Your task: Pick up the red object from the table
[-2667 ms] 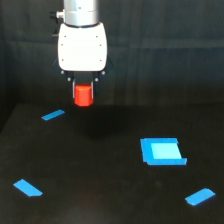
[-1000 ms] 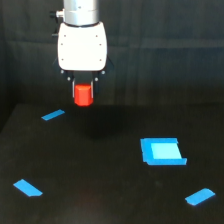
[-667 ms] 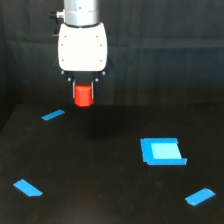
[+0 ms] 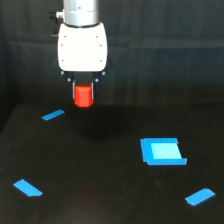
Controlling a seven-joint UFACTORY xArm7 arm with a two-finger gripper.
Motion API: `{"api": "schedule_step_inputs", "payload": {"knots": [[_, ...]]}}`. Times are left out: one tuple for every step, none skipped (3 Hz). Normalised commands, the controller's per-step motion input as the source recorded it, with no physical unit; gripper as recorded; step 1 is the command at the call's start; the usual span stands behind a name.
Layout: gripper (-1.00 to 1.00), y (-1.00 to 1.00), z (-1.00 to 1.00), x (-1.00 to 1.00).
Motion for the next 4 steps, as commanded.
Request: {"api": "schedule_step_inputs", "payload": {"knots": [[-0.99, 0.02, 0.12, 0.10], [-0.86, 0.00, 0.01, 0.07], [-0.98, -0.04, 0.04, 0.08], [-1.00, -0.04, 0.13, 0.10]]}}
